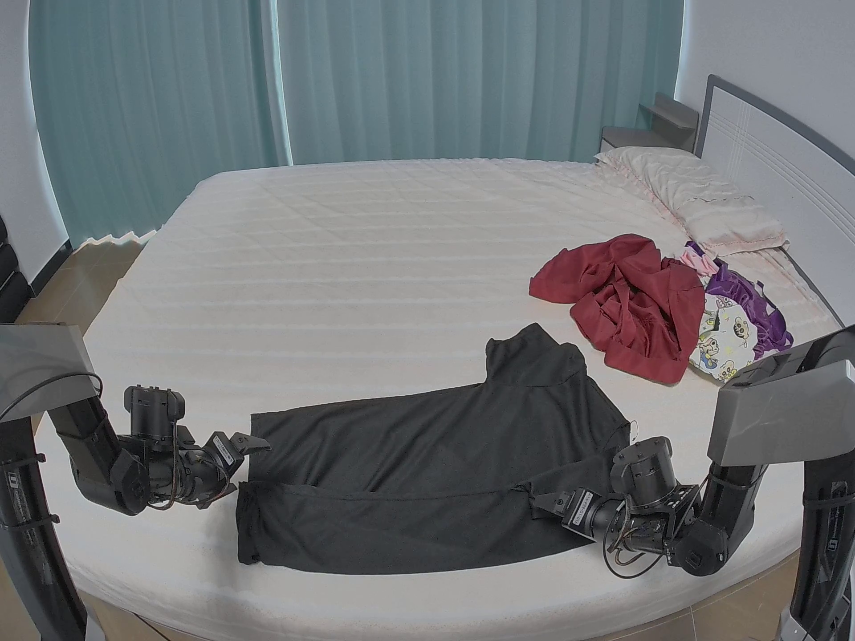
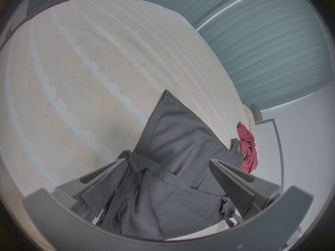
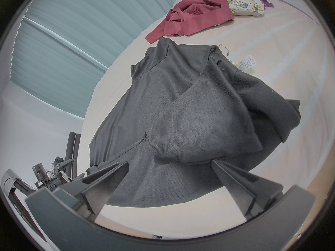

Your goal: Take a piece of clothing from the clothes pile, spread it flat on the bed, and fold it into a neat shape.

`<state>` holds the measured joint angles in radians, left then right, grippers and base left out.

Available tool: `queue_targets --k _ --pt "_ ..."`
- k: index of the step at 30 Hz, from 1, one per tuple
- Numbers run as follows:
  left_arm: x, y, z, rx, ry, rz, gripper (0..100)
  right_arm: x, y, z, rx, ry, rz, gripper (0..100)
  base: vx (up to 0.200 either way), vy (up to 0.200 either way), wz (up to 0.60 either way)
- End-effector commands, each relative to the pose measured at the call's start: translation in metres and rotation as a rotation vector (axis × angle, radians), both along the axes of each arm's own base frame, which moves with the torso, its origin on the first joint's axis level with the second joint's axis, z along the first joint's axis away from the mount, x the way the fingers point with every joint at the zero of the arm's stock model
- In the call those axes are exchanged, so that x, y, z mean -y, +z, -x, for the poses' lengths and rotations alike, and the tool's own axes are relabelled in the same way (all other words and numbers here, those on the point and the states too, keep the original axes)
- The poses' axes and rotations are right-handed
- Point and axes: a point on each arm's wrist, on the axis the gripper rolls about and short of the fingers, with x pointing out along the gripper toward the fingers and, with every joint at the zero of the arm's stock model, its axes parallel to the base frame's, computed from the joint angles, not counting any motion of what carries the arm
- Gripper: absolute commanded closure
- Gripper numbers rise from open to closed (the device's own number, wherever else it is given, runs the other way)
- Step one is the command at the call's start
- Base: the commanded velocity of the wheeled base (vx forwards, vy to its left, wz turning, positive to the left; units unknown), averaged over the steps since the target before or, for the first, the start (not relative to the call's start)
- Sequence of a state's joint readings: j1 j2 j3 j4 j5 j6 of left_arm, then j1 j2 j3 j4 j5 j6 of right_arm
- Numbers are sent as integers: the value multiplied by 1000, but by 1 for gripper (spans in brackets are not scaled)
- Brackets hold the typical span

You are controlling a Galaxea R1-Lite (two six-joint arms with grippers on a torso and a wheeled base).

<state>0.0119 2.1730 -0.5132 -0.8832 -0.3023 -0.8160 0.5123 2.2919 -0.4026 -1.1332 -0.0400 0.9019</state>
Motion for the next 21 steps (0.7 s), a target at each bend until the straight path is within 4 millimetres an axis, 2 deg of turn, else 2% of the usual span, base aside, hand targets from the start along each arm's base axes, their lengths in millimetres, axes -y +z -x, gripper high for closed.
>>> queue_targets --k 1,6,7,21 --pt "0 -1 0 -1 1 0 0 -1 -3 -1 -5 2 1 0 0 0 0" --pt "0 -1 0 -3 1 0 0 -3 -4 -7 -4 -26 -19 0 0 0 0" --pt "0 -1 0 -3 1 0 0 -2 -5 -7 -6 -31 -16 100 0 0 0" --pt "0 -1 0 -2 0 -1 0 -1 -11 -9 -23 -63 24 100 0 0 0"
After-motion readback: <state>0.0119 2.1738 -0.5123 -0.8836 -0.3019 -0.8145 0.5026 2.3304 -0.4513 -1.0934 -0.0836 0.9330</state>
